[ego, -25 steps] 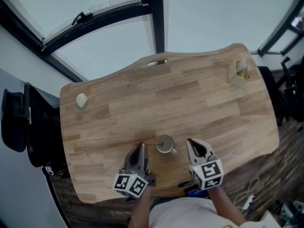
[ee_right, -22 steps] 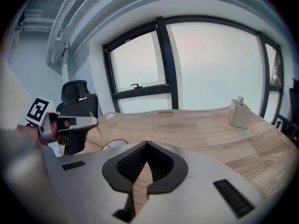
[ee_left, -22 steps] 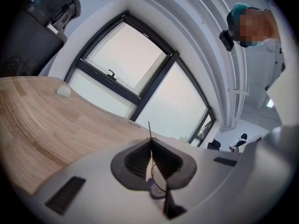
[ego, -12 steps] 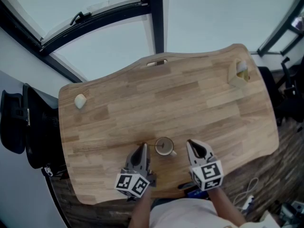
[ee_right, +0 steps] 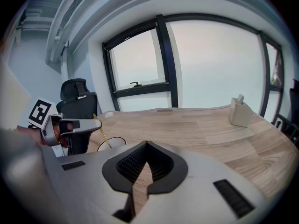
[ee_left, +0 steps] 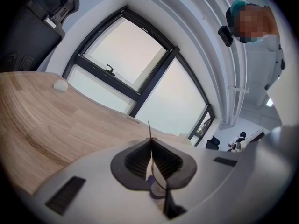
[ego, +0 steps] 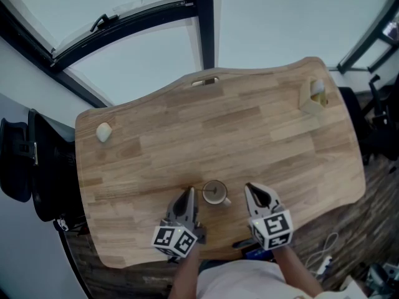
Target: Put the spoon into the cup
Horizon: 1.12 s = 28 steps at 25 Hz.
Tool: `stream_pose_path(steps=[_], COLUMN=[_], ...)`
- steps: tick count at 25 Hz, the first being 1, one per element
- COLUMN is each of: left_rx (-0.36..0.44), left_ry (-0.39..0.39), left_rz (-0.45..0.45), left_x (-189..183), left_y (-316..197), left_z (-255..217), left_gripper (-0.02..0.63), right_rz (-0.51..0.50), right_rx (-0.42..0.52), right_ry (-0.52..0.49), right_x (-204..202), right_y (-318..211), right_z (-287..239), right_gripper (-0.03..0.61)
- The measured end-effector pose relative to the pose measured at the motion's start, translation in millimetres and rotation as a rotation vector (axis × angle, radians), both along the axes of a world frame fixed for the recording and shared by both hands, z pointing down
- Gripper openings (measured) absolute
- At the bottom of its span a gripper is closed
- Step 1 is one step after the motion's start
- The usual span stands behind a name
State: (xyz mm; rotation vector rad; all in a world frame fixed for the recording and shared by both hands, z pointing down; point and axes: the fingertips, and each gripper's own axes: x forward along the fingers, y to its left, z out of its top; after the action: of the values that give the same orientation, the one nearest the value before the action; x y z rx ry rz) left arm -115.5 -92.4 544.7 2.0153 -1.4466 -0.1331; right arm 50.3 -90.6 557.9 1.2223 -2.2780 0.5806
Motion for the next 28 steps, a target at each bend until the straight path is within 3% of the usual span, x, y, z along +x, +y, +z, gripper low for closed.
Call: stream_pose_path(steps=[18,23,28], left_rx=[-0.007,0.000,0.005], left_ry=[0.002,0.008,0.020], left_rz=[0.015,0.010,0.007], left_x=[6.5,6.9,5.4], left_y=[-1.1,-0.6,0.2], left_z=[10.5,11.7,12.9], left_gripper=[0.003,0.003,0.003], right_rz=[0.012,0.031,0.014], right_rx=[-0.036,0.023,-0.037], right_ry=[0.003,-0.012,-0.001], right_x=[6.5,8.0,7.3], right_y=[0.0,-9.8,-0.1], right_z=[7.3,3.3,9.3], right_gripper=[-0.003,-0.003,-0.003])
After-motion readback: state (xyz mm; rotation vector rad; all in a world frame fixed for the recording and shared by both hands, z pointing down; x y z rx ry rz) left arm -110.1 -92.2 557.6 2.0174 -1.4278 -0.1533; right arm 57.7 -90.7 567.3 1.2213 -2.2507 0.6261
